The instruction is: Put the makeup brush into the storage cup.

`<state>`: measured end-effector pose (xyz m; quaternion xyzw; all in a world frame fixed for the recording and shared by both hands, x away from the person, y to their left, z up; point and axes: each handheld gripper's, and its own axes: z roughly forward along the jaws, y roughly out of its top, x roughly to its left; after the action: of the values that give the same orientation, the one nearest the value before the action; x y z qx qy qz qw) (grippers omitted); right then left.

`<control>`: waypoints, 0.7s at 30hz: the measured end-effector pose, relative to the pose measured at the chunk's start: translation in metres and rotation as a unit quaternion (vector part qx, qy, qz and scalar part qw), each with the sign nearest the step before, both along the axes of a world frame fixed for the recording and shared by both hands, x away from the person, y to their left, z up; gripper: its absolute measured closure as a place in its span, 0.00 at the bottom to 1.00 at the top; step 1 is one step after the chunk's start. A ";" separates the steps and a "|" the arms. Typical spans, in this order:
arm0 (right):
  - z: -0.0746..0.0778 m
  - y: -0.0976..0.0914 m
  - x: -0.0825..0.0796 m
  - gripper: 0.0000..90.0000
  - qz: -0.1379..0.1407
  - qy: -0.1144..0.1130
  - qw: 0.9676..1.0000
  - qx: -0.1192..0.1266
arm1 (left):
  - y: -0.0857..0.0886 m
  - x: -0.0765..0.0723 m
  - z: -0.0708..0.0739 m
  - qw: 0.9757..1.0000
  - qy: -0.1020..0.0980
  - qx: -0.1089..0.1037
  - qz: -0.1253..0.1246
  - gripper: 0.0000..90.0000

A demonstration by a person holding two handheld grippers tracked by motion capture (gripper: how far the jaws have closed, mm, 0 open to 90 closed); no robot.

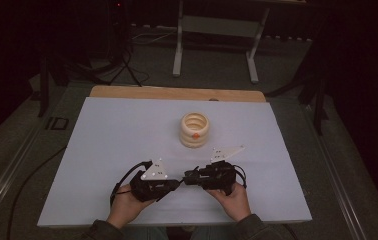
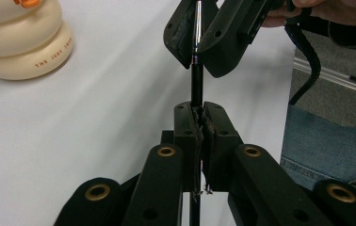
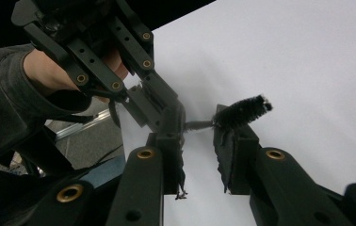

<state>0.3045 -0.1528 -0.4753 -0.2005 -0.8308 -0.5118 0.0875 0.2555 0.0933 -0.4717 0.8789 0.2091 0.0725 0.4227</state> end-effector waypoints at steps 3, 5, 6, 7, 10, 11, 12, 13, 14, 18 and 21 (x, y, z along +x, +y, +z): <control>0.000 -0.001 0.000 0.85 0.003 0.004 1.000 0.006 | 0.000 0.000 0.001 1.000 -0.002 0.001 -0.002 0.96; -0.001 -0.001 0.001 0.88 0.006 0.006 1.000 0.010 | -0.001 -0.001 0.001 1.000 -0.003 0.000 -0.002 0.96; -0.001 -0.002 0.001 0.88 0.008 0.007 1.000 0.013 | -0.001 -0.001 0.001 1.000 -0.004 0.000 -0.002 0.96; -0.001 -0.002 0.001 0.90 0.008 0.009 1.000 0.015 | -0.001 -0.001 0.001 1.000 -0.004 0.001 -0.002 0.96; -0.002 -0.002 0.001 0.92 0.012 0.015 1.000 0.022 | 0.000 -0.002 0.001 1.000 -0.005 0.002 -0.002 0.96; -0.002 -0.002 0.001 0.93 0.015 0.017 0.999 0.025 | 0.000 -0.002 0.001 1.000 -0.006 0.002 -0.003 0.96; -0.001 -0.002 0.001 0.93 0.016 0.018 0.999 0.027 | -0.001 -0.002 0.001 1.000 -0.005 0.002 -0.003 0.96; -0.001 -0.002 0.001 0.94 0.017 0.017 0.999 0.027 | -0.001 -0.002 0.000 1.000 -0.006 0.004 -0.004 0.96; -0.001 -0.001 0.000 0.94 0.020 0.018 0.999 0.028 | -0.001 -0.002 0.000 1.000 -0.006 0.003 -0.005 0.96; 0.000 0.000 -0.001 0.95 0.022 0.013 0.999 0.023 | -0.001 -0.002 -0.001 1.000 -0.005 0.004 -0.006 0.96; 0.000 0.000 -0.001 0.95 0.021 0.017 0.999 0.023 | 0.000 -0.001 -0.001 1.000 -0.001 0.002 -0.005 0.95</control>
<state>0.3038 -0.1526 -0.4750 -0.1897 -0.8212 -0.5253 0.1167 0.2541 0.0929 -0.4728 0.8807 0.2039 0.0716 0.4215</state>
